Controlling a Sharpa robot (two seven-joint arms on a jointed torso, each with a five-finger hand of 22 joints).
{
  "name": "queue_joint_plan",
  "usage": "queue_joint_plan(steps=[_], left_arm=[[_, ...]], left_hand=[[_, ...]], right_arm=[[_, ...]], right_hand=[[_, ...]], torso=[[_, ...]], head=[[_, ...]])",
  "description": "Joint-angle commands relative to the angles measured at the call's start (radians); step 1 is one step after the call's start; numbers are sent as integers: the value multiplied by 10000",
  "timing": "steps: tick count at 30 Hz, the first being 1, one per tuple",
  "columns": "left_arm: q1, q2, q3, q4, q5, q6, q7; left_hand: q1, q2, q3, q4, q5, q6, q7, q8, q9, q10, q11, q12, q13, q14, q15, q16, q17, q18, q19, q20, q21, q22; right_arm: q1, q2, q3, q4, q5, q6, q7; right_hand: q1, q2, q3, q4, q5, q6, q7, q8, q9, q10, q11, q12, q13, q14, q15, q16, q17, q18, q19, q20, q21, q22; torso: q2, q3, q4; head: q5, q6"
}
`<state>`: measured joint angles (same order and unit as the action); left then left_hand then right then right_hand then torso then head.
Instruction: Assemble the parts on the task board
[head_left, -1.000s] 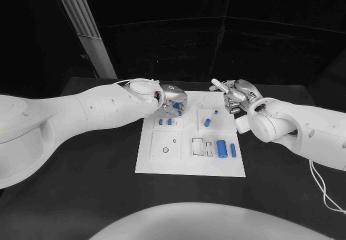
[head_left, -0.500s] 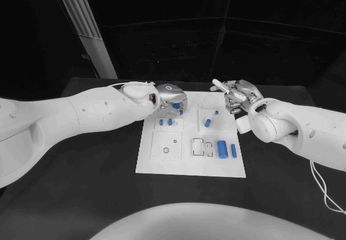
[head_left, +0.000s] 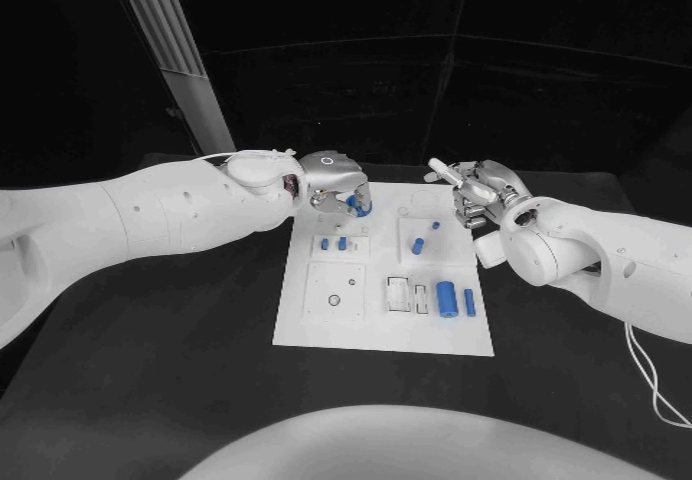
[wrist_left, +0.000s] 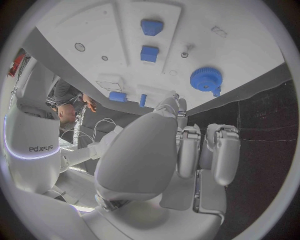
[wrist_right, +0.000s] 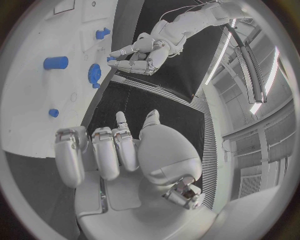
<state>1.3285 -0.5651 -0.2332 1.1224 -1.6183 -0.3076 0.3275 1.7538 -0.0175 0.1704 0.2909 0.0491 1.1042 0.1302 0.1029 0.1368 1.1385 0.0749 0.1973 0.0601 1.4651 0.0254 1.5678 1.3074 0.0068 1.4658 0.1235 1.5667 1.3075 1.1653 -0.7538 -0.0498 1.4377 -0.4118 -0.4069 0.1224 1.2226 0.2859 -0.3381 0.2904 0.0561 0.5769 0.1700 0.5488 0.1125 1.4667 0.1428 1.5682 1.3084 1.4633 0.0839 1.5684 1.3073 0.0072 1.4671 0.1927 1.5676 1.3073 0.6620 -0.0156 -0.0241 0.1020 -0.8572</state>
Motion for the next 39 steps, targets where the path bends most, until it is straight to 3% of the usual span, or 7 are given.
queue_joint_plan(steps=[1,14,39], left_arm=[[36,-134,-1,87,-35,226,-5],[55,-550,-4,215,-27,1069,-306],[-39,-316,-6,-202,-23,1798,-610]], left_hand=[[-88,21,56,8,-5,82,-20,26,12,56,10,-55,2,1057,-41,30,2634,-68,1050,16,41,2633],[-134,9,74,7,-5,52,-16,-8,-5,58,16,-121,-1,1057,-38,30,2634,-68,1050,15,41,2633],[-143,-33,126,-13,-6,-22,-1,-82,-43,24,23,-257,-3,1057,-31,30,2634,-68,1050,16,41,2633]], right_arm=[[15,-3,5,10,25,75,43],[15,-6,5,13,25,73,44],[14,-27,5,40,24,78,32]], right_hand=[[76,18,57,-1,51,4,425,36,-14,935,-51,-28,2520,1075,-61,24,2635,-72,1037,-65,32,2634],[76,18,57,-1,51,4,425,36,-14,935,-51,-28,2520,1075,-61,24,2635,-72,1037,-65,32,2634],[79,18,62,-3,52,2,425,38,-20,932,-51,-30,2517,1075,-62,24,2635,-72,1037,-66,32,2634]], torso=[[5,-1,-4],[9,-7,-15],[7,-2,-21]], head=[[36,-27],[102,-48],[102,-98]])
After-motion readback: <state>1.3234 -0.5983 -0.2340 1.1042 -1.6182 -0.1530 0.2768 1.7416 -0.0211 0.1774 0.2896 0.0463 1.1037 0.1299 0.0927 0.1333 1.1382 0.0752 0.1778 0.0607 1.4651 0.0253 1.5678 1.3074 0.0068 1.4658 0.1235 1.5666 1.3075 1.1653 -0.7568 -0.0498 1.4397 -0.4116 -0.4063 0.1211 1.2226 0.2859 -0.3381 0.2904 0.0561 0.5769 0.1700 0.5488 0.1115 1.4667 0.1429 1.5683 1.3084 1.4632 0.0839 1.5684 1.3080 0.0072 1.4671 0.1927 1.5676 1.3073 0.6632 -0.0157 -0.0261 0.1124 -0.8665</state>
